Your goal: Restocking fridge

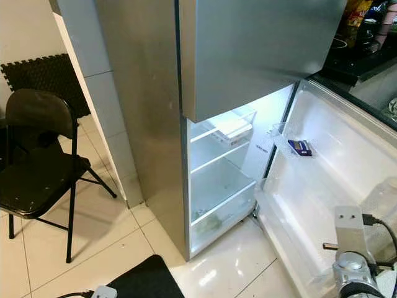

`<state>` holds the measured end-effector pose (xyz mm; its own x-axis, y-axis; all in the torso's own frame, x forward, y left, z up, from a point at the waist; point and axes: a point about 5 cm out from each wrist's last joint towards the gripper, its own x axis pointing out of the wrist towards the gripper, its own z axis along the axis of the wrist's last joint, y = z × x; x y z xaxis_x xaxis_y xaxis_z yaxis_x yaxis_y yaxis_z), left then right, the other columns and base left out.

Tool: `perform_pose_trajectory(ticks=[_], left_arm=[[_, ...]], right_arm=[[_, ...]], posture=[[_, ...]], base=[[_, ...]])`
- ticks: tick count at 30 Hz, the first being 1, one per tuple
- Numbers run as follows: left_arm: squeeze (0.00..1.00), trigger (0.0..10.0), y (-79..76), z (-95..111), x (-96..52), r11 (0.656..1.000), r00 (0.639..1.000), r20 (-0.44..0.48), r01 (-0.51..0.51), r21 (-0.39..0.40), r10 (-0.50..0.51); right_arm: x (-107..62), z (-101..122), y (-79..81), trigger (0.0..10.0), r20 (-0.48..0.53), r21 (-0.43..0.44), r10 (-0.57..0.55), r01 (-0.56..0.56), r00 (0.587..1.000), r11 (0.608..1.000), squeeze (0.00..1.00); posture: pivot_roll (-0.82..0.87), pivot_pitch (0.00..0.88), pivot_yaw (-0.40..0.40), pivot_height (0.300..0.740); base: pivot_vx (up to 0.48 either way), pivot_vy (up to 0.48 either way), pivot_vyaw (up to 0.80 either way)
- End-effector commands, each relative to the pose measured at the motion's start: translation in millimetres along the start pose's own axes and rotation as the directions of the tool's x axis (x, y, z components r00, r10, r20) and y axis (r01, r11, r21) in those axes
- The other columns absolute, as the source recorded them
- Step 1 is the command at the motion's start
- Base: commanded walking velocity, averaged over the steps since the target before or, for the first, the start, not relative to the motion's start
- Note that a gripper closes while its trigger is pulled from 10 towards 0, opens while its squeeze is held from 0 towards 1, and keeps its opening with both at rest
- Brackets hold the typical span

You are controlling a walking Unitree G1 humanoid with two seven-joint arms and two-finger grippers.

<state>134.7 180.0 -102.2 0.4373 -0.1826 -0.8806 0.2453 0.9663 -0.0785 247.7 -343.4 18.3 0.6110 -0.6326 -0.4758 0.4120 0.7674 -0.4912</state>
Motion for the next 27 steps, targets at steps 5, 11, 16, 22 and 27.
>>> perform_pose_trajectory(ticks=[5, 11, 16, 22, 27], left_arm=[[0.00, 10.0, -5.7, -0.2, 1.3, 1.000, 1.000, -0.001, 0.019, 0.001, -0.019], [0.00, 10.0, -4.7, 0.5, 1.2, 1.000, 1.000, 0.005, 0.011, -0.007, -0.011], [0.00, 10.0, -1.1, 4.0, 1.0, 1.000, 1.000, 0.018, -0.001, -0.020, 0.002], [0.00, 10.0, 0.9, 8.6, 1.3, 1.000, 1.000, 0.029, -0.006, -0.020, 0.007], [0.00, 10.0, 0.7, 11.5, 1.8, 1.000, 0.999, 0.038, -0.004, -0.015, 0.005]], right_arm=[[-22.0, -56.3, 43.6, 10.0, -0.154, -0.028, 0.205, -0.212, 0.966, 0.977, 0.00], [-52.8, -116.2, 66.9, 10.0, -0.332, -0.030, 0.325, -0.355, 0.885, 0.934, 0.00], [-79.8, -155.9, 77.8, 10.0, -0.430, 0.032, 0.400, -0.429, 0.809, 0.903, 0.00], [-91.4, -174.5, 75.8, 10.0, -0.486, -0.004, 0.407, -0.468, 0.773, 0.884, 0.00], [-93.1, -176.5, 76.1, 10.0, -0.493, -0.025, 0.414, -0.488, 0.765, 0.872, 0.00]], posture=[[0.00, 0.000, 0.002, 0.740], [0.00, 0.000, -0.002, 0.740], [0.00, 0.000, 0.000, 0.740], [0.00, 0.000, 0.006, 0.740], [-0.01, 0.000, 0.007, 0.740]], base=[[0.000, 0.000, 0.00], [0.000, 0.000, 0.00], [0.000, 0.000, -0.32], [0.000, 0.000, -0.80], [0.000, 0.000, -0.79]])
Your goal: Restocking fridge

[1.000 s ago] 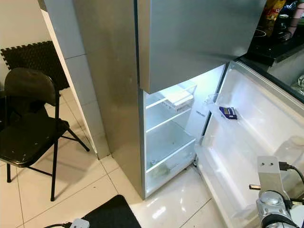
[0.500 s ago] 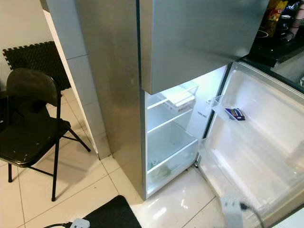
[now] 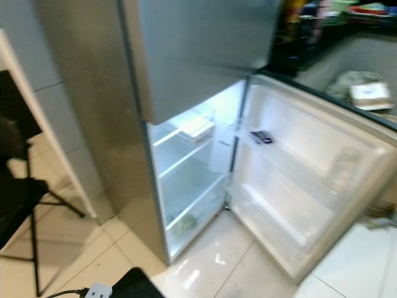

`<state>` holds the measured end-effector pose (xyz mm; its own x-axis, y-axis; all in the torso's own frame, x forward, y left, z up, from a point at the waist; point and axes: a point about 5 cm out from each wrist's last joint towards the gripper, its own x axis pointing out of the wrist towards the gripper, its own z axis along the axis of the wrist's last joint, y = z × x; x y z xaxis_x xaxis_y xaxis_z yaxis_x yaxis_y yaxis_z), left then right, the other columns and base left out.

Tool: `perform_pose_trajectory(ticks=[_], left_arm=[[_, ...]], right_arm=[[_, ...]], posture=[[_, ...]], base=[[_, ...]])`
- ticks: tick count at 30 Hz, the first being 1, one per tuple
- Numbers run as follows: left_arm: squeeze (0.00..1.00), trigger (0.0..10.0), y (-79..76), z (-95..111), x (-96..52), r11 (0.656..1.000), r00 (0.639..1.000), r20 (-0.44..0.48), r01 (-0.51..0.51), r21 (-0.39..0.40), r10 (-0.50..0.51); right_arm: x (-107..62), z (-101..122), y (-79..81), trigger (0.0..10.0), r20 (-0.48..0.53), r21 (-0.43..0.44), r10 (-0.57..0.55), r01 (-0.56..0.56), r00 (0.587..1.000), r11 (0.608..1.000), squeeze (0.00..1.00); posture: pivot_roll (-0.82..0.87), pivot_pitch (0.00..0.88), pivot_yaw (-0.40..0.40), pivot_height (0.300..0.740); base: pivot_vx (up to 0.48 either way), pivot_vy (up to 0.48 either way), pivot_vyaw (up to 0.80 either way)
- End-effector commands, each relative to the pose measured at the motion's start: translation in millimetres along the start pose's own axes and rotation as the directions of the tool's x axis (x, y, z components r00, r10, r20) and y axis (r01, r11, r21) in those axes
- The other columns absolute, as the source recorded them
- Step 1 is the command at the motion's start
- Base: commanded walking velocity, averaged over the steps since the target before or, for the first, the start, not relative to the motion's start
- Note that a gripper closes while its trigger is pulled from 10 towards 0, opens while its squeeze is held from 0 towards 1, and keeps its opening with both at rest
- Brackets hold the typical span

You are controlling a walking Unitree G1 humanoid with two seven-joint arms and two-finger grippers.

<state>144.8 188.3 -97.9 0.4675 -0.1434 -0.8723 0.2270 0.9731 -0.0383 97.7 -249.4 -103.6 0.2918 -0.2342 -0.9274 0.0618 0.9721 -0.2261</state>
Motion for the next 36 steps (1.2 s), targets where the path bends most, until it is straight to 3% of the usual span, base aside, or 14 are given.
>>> perform_pose_trajectory(ticks=[1, 36], left_arm=[[0.00, 10.0, -9.6, 2.4, 2.2, 0.999, 0.999, 0.015, 0.040, -0.018, -0.040], [0.00, 10.0, -7.2, 1.8, 1.6, 0.999, 0.999, 0.009, 0.034, 0.031, -0.034]], right_arm=[[0.4, 5.4, 5.7, 10.0, 0.014, -0.016, 0.019, -0.019, 1.000, 1.000, 0.00], [0.5, 8.4, 12.5, 10.0, 0.020, -0.103, 0.051, -0.049, 0.998, 0.994, 0.00]], posture=[[-0.01, 0.000, 0.008, 0.740], [0.00, 0.000, 0.000, 0.740]], base=[[0.000, 0.000, -0.80], [0.000, 0.000, -0.79]])
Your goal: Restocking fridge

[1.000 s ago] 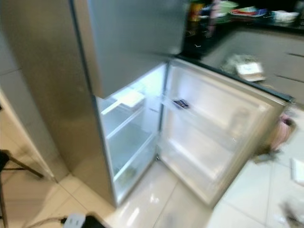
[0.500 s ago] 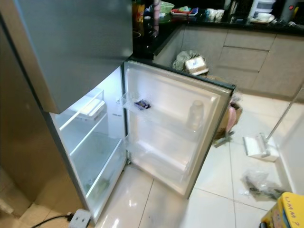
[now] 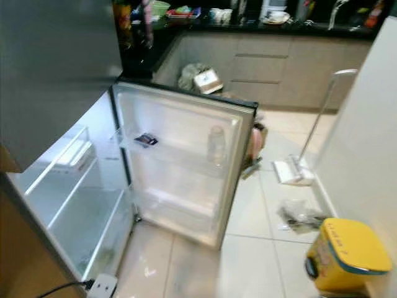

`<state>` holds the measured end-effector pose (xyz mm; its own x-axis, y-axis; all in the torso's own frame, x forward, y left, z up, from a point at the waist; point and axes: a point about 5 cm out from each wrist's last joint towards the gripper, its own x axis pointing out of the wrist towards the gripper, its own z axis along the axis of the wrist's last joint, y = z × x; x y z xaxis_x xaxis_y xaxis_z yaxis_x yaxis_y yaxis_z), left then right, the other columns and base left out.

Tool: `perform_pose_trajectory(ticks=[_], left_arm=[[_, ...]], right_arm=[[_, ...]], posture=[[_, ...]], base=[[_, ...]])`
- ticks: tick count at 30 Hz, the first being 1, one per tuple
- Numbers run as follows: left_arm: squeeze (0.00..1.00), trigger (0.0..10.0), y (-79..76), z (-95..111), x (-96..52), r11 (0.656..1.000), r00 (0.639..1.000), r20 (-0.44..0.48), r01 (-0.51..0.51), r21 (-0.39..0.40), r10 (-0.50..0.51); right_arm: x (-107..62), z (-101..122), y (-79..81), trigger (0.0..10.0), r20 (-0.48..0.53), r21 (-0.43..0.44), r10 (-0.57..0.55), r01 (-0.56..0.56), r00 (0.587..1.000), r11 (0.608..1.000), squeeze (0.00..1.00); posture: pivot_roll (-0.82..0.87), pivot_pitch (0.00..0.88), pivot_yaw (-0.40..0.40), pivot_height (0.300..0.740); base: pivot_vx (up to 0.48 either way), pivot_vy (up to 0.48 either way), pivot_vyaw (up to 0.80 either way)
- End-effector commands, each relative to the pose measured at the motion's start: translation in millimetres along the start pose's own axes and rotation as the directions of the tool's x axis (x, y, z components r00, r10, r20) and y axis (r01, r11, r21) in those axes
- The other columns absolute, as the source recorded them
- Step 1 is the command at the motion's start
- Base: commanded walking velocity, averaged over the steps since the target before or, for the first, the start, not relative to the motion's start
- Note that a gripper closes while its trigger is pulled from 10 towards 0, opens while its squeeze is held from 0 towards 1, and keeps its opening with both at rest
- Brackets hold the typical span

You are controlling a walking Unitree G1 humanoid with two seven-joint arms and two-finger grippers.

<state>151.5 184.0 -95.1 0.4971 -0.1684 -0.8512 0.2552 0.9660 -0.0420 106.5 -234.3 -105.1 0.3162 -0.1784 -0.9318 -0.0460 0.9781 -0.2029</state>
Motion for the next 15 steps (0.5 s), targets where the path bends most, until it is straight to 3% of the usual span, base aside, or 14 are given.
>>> perform_pose_trajectory(ticks=[1, 15], left_arm=[[0.00, 10.0, -4.5, -5.5, 0.2, 1.000, 0.999, -0.028, 0.015, 0.005, -0.015], [0.00, 10.0, -3.7, -7.0, -0.2, 1.000, 0.999, -0.033, 0.005, 0.011, -0.004]], right_arm=[[-0.1, -0.1, -2.9, 10.0, -0.003, -0.007, -0.005, 0.005, 1.000, 1.000, 0.00], [-0.1, 0.4, -1.9, 10.0, 0.001, -0.010, -0.004, 0.004, 1.000, 1.000, 0.00]], posture=[[0.00, 0.000, 0.000, 0.740], [0.00, 0.000, 0.005, 0.740]], base=[[0.000, 0.000, -0.79], [0.000, 0.000, -0.79]])
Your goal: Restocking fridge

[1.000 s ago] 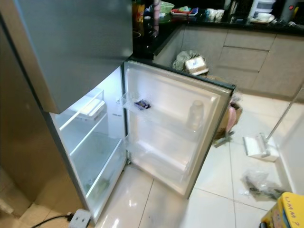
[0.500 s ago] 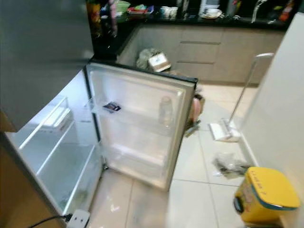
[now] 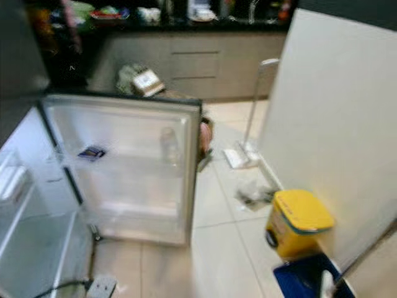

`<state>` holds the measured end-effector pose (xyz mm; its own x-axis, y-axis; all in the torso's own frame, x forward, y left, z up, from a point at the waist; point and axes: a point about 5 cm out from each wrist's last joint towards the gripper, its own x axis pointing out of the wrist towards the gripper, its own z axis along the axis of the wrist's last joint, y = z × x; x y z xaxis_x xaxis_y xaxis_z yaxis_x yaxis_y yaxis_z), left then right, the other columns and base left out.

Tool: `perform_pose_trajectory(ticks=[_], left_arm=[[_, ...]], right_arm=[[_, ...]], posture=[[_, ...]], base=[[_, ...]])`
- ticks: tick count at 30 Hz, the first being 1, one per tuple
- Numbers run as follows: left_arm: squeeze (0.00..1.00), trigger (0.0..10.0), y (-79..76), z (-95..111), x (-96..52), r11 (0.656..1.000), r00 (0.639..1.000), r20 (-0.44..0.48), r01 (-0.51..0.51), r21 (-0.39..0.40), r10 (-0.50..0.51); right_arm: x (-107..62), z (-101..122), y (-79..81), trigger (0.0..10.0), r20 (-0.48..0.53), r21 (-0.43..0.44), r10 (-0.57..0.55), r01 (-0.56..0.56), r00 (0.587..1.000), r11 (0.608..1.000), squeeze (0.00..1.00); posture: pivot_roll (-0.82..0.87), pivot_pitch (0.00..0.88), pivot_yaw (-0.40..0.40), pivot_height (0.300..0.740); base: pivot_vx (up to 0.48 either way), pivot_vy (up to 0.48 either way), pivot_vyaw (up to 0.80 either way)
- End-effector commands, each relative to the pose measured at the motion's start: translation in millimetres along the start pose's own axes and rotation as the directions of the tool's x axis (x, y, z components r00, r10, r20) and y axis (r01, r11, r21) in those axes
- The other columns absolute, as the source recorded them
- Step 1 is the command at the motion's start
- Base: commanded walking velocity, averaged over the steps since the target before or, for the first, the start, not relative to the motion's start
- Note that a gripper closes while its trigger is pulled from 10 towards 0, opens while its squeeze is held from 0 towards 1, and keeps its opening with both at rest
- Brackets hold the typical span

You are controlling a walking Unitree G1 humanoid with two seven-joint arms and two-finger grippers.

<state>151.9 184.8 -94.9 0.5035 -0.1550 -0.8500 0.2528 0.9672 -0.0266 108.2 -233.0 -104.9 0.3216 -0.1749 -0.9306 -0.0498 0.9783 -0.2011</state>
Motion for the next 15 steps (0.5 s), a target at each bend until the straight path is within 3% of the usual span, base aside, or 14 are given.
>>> perform_pose_trajectory(ticks=[1, 15], left_arm=[[0.00, 10.0, -4.5, -7.3, -0.2, 1.000, 0.999, -0.036, 0.018, 0.006, -0.018], [0.00, 10.0, -5.6, -6.7, 0.2, 1.000, 0.999, -0.036, 0.020, 0.008, -0.020]], right_arm=[[-0.2, -1.1, -3.1, 10.0, -0.002, -0.009, -0.009, 0.009, 1.000, 1.000, 0.00], [-0.1, 1.7, -3.6, 10.0, 0.017, -0.003, -0.020, 0.020, 1.000, 1.000, 0.00]], posture=[[0.00, 0.000, 0.005, 0.740], [0.00, 0.000, 0.009, 0.740]], base=[[0.000, 0.000, 0.00], [0.000, 0.000, 0.00]])
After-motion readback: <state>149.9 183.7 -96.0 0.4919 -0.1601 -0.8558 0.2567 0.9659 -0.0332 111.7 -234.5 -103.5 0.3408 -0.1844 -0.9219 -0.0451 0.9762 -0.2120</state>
